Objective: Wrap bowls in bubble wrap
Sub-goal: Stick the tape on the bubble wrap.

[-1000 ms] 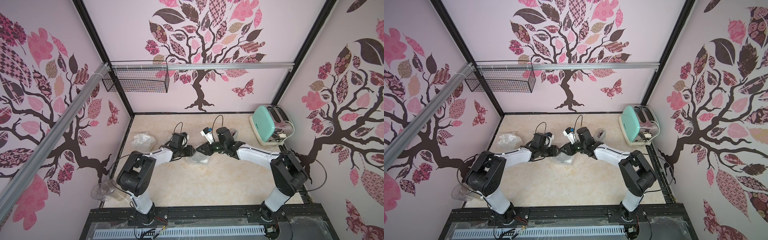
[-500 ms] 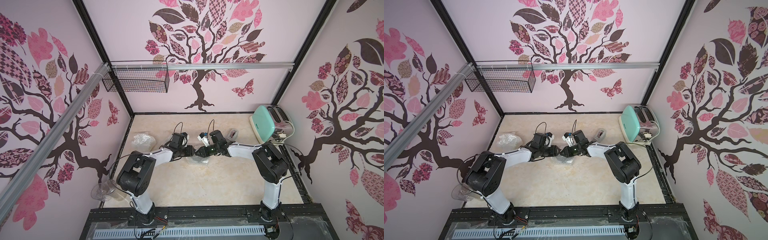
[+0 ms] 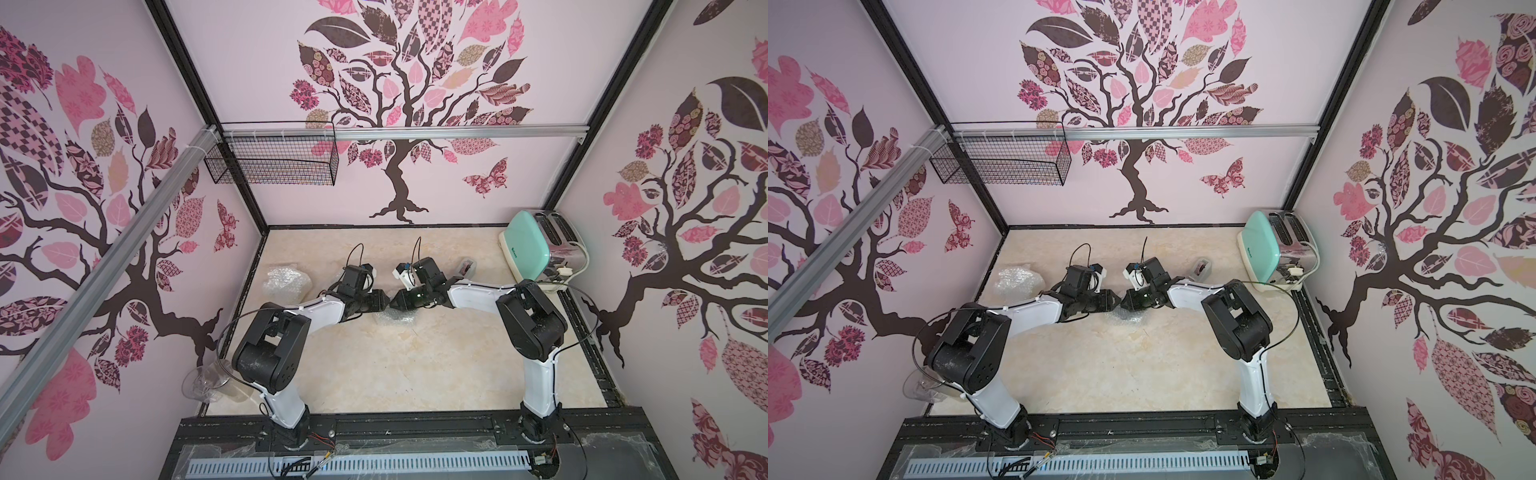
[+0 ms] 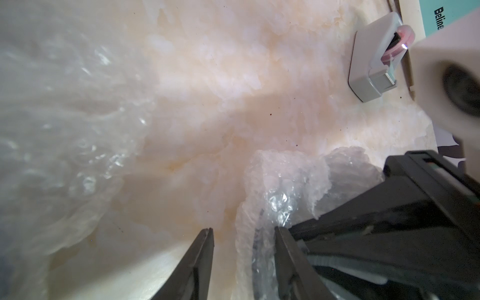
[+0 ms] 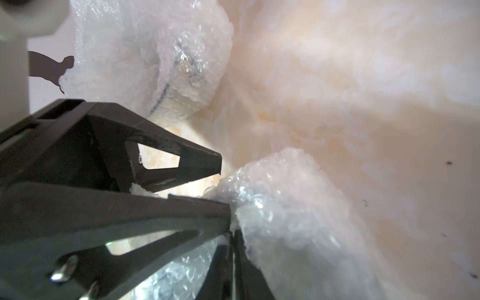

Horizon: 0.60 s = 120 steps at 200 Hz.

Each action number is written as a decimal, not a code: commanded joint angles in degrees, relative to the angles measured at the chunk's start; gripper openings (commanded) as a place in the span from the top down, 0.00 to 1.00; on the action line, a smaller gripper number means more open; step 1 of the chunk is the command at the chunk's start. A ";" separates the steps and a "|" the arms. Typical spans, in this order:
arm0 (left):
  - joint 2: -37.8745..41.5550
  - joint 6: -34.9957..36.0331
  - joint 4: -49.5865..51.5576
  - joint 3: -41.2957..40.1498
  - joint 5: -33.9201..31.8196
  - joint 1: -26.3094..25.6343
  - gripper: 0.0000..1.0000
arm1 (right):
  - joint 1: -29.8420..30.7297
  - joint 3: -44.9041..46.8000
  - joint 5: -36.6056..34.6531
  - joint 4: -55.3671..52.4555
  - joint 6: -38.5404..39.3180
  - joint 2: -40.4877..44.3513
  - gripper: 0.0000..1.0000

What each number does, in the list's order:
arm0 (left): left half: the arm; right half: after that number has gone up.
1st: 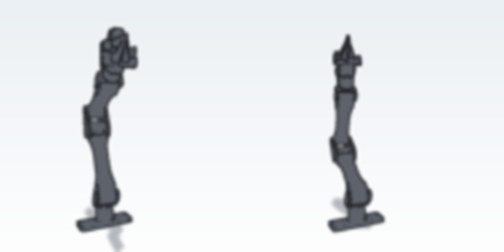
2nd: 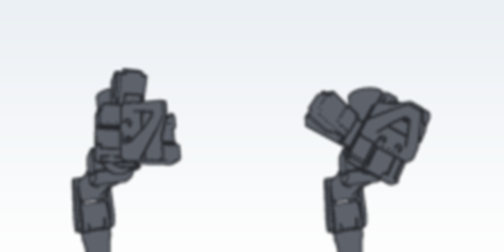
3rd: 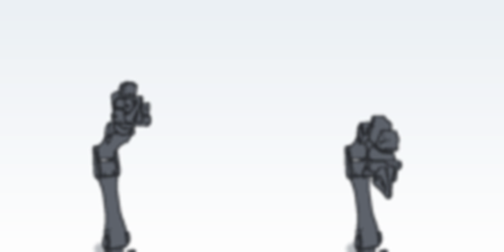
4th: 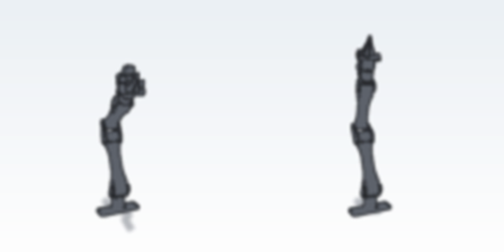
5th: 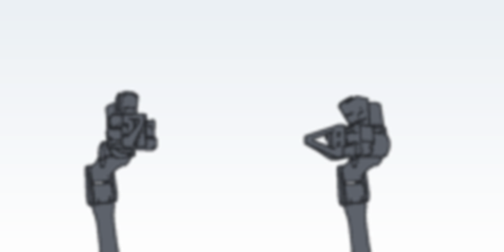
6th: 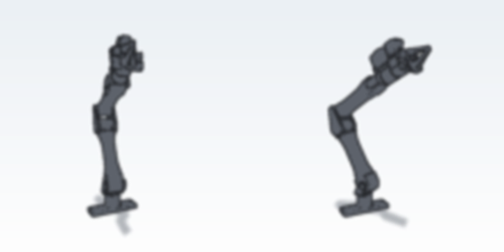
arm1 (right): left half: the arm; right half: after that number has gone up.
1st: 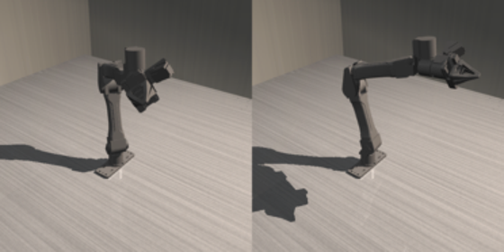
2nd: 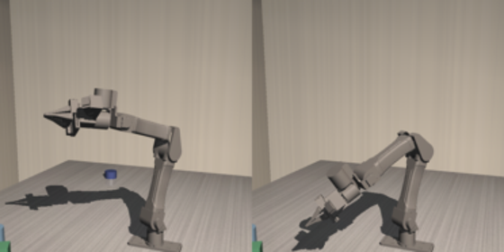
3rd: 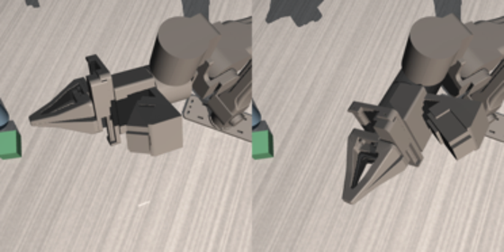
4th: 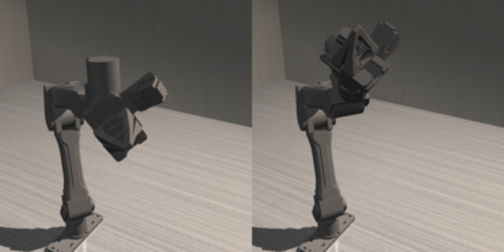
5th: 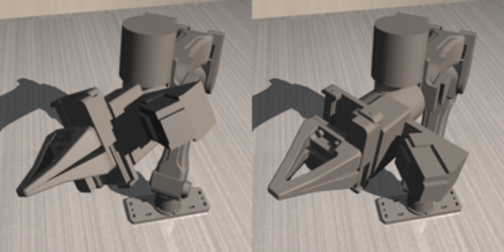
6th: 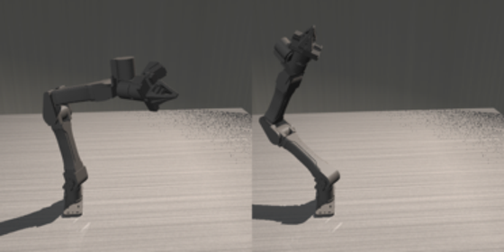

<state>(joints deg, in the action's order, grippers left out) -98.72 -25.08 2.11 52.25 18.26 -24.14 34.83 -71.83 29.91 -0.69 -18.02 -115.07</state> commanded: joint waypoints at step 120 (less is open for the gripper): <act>2.54 0.74 1.67 -1.67 0.10 -0.10 0.57 | -0.28 8.55 -2.74 1.13 -0.59 17.23 0.64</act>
<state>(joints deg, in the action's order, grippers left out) -97.49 -25.04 2.85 51.40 18.52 -24.32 34.81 -64.45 27.83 0.51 -18.44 -99.74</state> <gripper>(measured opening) 0.430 0.358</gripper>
